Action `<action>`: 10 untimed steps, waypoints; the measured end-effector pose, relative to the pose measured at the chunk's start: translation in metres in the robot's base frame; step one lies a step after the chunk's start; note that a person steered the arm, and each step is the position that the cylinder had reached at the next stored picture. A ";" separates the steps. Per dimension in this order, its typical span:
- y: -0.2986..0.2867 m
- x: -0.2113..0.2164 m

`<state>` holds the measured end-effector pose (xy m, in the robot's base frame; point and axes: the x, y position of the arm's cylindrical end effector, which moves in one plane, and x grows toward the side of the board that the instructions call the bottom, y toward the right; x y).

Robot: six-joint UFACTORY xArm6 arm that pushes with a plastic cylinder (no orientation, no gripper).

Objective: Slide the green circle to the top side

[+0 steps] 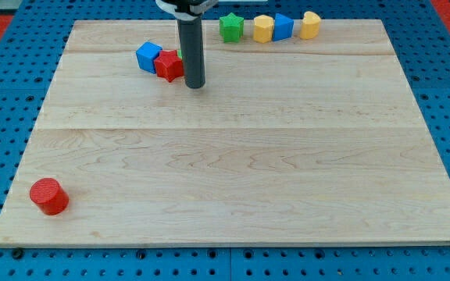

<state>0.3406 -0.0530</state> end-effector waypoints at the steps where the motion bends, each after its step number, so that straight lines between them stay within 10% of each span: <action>1: 0.000 -0.031; 10: -0.001 -0.066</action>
<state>0.2746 -0.0536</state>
